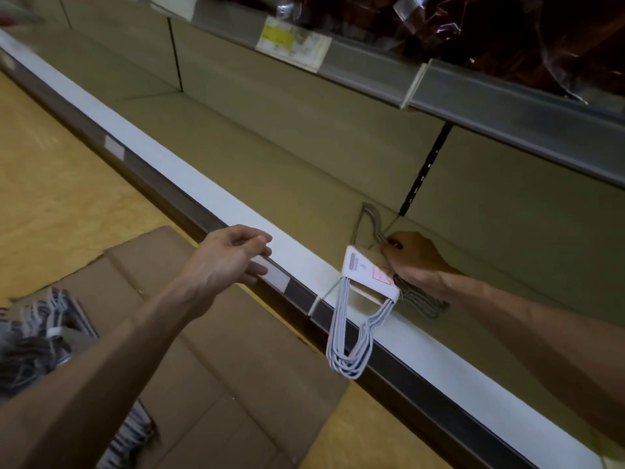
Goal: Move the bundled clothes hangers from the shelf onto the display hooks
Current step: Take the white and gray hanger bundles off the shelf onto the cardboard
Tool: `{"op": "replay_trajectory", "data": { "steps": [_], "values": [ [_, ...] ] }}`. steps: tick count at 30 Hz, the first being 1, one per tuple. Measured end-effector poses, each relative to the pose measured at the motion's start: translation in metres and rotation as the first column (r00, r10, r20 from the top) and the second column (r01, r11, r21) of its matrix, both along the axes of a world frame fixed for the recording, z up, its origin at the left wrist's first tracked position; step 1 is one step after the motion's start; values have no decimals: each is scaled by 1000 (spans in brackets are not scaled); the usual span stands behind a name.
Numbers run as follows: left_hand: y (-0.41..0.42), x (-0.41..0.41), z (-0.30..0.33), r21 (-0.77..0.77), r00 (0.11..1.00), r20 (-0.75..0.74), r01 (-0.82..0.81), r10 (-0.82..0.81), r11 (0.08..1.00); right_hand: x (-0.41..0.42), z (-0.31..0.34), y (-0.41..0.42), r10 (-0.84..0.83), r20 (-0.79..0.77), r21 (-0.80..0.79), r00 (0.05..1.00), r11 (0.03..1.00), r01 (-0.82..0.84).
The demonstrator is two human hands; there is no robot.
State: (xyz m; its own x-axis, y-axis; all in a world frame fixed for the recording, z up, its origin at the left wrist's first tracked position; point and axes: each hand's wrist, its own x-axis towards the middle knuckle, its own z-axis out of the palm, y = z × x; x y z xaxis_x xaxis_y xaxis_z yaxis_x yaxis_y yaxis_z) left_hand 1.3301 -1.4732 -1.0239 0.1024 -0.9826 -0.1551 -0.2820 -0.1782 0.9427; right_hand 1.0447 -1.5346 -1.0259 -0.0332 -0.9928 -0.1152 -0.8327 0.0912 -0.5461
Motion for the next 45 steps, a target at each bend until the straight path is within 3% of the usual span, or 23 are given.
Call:
{"op": "replay_trajectory", "data": {
  "steps": [4,10,20,24,30,37,42,45],
  "values": [
    [6,19,8,-16,998,-4,-64,63,998,57,11,5,201,65,-77,977,978,-196],
    [19,56,18,-19,980,5,-200,200,980,122,13,17,510,40,-151,859,853,-500],
    [45,102,36,-97,964,5,-264,266,960,193,19,36,716,1,-205,698,683,-701],
    [53,114,40,-168,953,40,-291,302,942,215,20,42,742,-4,-249,670,648,-720],
    [64,131,45,-217,930,48,-346,364,913,229,21,48,747,105,-236,657,660,-713],
    [77,174,45,-229,833,-119,-552,540,802,225,17,51,738,136,-249,661,671,-698],
    [81,198,44,-192,733,-254,-678,631,710,225,10,53,670,215,-119,710,740,-662],
    [82,202,44,-153,696,-324,-707,641,690,229,10,53,592,355,49,723,761,-647]
  ]
}}
